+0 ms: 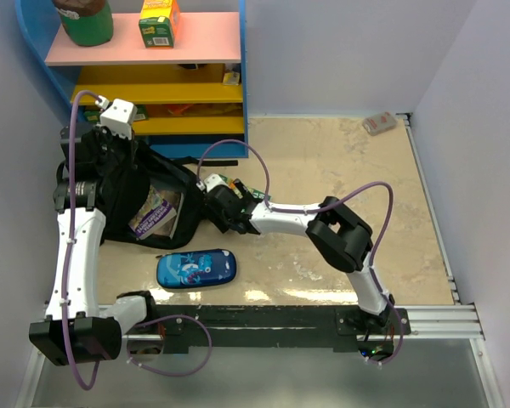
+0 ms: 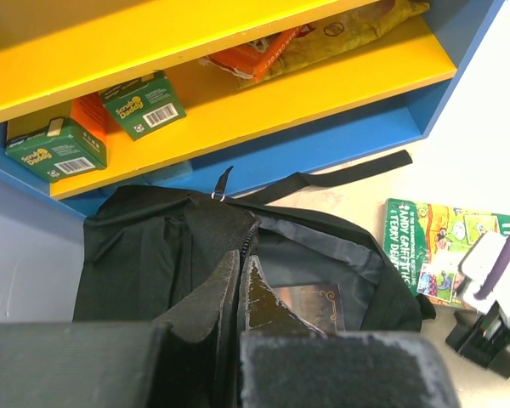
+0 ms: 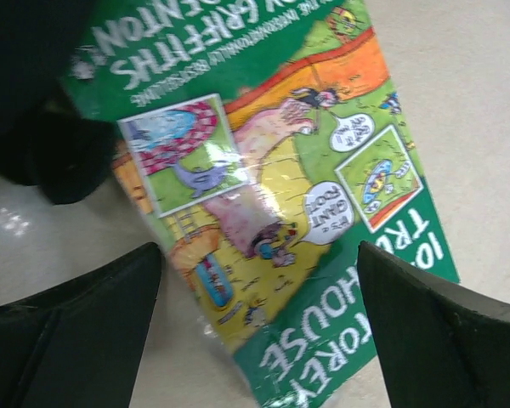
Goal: Pack the student bag
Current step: Pick up the book from the center of the board.
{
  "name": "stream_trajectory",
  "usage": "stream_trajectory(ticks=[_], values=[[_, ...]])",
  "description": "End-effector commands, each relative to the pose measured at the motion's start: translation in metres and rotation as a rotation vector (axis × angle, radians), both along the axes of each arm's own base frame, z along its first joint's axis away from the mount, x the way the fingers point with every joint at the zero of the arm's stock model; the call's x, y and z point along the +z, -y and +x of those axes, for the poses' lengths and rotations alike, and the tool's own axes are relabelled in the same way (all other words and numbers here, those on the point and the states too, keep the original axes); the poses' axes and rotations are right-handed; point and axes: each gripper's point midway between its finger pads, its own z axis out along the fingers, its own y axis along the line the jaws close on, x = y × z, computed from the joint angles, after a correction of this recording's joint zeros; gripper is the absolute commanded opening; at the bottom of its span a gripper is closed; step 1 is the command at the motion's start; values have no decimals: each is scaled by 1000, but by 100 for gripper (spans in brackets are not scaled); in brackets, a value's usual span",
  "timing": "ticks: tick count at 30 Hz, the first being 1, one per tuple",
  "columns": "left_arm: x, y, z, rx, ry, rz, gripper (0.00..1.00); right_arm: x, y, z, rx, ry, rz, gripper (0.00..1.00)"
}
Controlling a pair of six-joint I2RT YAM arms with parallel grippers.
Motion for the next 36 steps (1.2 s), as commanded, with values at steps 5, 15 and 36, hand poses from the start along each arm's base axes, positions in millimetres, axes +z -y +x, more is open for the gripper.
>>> stream_trajectory(ticks=[5, 15, 36], values=[[30, 8, 4, -62, 140, 23, 0, -28, 23, 8, -64, -105, -29, 80], [31, 9, 0, -81, 147, 57, 0, -86, 15, -37, 14, -473, 150, 43], [7, 137, -19, -515, 52, -1, 0, 57, 95, 1, -352, -22, 388, 0]])
